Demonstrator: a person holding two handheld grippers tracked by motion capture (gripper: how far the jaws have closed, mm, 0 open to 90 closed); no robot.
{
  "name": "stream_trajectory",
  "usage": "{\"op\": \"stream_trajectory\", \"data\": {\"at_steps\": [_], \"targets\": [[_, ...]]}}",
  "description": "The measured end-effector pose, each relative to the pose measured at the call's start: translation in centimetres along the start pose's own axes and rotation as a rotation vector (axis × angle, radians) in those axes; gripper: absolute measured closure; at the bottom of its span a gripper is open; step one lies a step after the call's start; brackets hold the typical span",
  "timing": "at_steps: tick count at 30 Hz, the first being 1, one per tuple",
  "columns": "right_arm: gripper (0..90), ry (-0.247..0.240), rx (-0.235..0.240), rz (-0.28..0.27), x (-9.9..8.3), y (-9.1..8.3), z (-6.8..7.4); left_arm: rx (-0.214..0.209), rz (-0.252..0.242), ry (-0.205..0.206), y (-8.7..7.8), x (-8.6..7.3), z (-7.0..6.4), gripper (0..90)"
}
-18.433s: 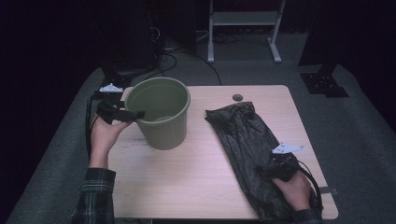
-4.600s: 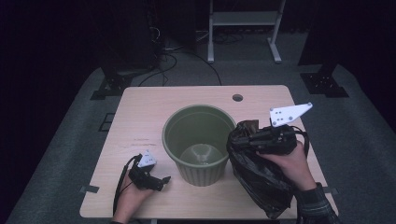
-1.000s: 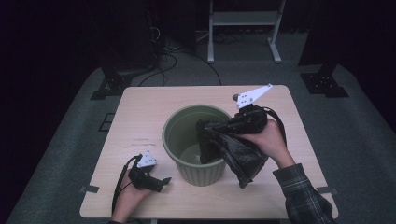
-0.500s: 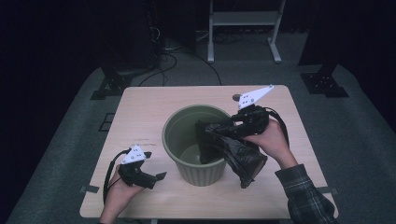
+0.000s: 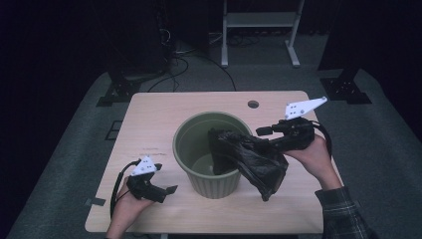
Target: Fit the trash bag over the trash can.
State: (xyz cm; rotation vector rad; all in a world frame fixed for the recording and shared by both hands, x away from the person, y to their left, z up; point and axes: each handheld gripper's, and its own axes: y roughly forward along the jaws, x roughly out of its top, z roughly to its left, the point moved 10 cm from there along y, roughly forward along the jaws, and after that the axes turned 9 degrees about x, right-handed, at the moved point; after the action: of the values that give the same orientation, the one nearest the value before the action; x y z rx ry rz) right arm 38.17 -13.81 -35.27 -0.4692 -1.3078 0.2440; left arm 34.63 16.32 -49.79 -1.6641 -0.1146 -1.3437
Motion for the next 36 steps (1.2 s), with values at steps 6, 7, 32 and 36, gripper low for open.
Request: {"op": "stream_trajectory", "data": {"at_steps": [6,7,32,36], "targets": [[87.5,-0.001,0.027,-0.001,-0.6,0.1,0.1,-0.003,-0.017,0.011,-0.5,0.6,-0.2,0.5],[90.0,0.007,0.038,0.000,-0.6,0.2,0.2,-0.006,-0.023,0.006,-0.7,0.8,-0.4,0.5],[90.0,-0.032,0.027,0.044,4.0,4.8,-1.1,-0.141,-0.152,0.124,-8.5,8.5,-3.2,0.5],[90.0,-0.040,0.032,0.054,4.4,5.5,-1.1,-0.138,-0.181,0.147,-9.0,10.3,-2.8,0.6]]}}
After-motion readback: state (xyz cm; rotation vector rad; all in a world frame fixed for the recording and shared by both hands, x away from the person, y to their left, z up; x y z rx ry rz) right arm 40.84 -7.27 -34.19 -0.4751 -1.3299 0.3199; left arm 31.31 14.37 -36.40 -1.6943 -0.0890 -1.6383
